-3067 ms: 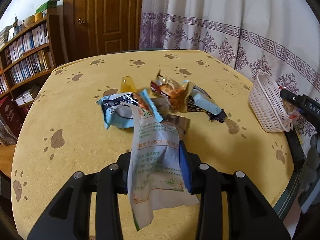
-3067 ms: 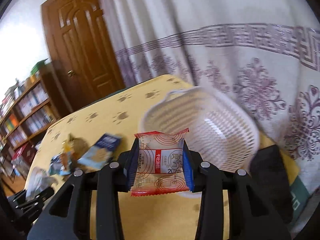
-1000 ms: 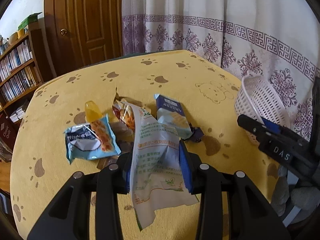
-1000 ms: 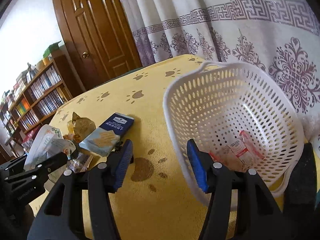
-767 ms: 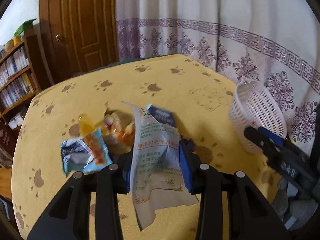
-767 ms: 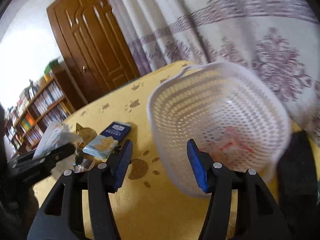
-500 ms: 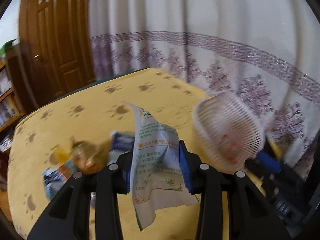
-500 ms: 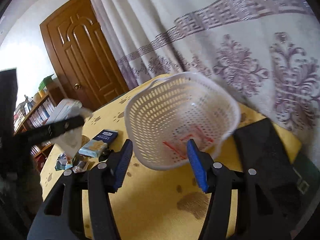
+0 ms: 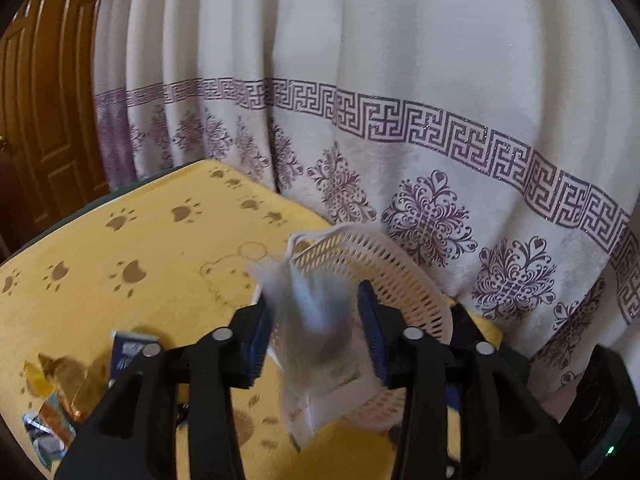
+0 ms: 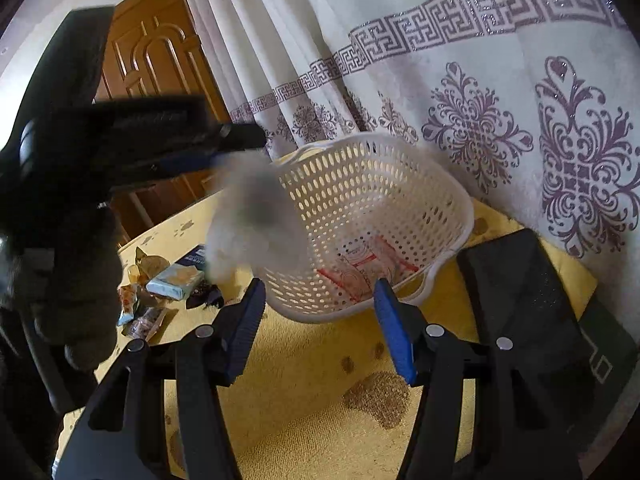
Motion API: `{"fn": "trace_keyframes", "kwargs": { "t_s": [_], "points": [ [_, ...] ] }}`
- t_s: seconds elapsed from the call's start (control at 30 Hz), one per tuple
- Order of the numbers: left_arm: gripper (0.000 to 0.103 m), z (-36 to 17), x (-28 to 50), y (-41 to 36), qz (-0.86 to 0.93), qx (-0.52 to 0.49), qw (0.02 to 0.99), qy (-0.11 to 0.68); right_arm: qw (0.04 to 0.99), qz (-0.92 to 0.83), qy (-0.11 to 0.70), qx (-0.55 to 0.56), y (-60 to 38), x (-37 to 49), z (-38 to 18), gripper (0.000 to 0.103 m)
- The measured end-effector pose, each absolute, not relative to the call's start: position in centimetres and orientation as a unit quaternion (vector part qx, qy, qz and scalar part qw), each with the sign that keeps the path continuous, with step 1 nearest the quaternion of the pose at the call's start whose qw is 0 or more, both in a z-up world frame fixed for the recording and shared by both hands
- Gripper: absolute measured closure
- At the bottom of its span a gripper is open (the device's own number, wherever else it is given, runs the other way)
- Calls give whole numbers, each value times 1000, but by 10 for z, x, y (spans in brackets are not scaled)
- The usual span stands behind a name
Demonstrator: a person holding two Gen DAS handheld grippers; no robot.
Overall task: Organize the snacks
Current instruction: 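Carry the white-green bag into the white basket and open the left tool, then move the right tool to the silver-blue candy while the left tool reaches the blue cracker box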
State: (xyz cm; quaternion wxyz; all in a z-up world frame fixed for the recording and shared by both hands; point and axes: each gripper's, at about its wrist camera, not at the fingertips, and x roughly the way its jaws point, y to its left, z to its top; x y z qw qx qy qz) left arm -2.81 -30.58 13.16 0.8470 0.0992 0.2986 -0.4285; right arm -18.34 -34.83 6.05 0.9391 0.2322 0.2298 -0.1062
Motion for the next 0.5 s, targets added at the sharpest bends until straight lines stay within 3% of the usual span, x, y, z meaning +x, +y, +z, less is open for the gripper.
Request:
{"fn": "trace_keyframes", "kwargs": {
  "t_s": [0.17, 0.5],
  "points": [
    [49, 129, -19, -311, -430, 101, 847, 296, 939, -107, 232, 232, -347, -182, 57, 43],
    [49, 85, 14, -310, -380, 110, 843, 365, 938, -111, 230, 233, -349, -182, 57, 43]
  ]
}}
